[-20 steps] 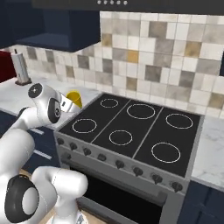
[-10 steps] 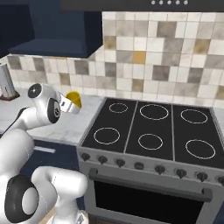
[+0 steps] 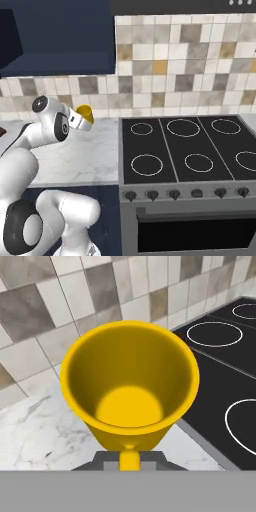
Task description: Move the mug from next to the sink to the open cabinet. Then, move the bowl with the pear to the fridge to clear the area for faucet cleaning.
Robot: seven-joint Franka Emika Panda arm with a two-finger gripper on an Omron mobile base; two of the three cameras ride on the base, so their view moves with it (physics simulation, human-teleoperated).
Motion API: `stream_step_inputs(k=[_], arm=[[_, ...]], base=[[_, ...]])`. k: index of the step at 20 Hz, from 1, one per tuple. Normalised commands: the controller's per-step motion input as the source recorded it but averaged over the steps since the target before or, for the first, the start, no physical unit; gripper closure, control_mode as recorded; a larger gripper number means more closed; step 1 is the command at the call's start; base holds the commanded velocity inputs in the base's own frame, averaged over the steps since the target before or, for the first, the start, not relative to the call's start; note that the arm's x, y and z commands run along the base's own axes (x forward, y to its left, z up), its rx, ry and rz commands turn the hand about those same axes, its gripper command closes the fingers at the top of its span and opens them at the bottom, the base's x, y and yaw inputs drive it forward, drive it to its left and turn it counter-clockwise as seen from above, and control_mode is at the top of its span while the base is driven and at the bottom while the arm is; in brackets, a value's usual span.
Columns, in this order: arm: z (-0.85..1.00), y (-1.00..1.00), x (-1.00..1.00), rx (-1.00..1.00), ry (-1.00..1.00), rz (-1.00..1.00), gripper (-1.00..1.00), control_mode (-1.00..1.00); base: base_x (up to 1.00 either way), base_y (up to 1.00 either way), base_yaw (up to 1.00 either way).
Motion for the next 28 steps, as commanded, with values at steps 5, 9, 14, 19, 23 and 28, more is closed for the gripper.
stream_step_inputs(k=[5, 9, 14, 19, 23, 28], arm=[[0.00, 0.00, 0.00, 0.00, 0.00, 0.00, 1.00, 1.00], [0.00, 0.00, 0.00, 0.00, 0.00, 0.00, 1.00, 1.00], [0.55, 0.08, -0.29, 0.00, 0.05, 0.14, 1.00, -1.00], [0.94, 0.01, -0.97, -0.04, 0.03, 0.50, 1.00, -1.00], [0.75, 0.00, -0.99, -0.01, -0.05, 0.58, 1.00, -1.00], [1.00, 0.00, -0.40, 0.00, -0.26, 0.38, 1.00, -1.00]], base=[[0.42, 0.13, -0.01], [0.83, 0.34, -0.01], [0.01, 0.03, 0.00], [0.00, 0.00, 0.00], [0.00, 0.00, 0.00], [0.00, 0.00, 0.00]])
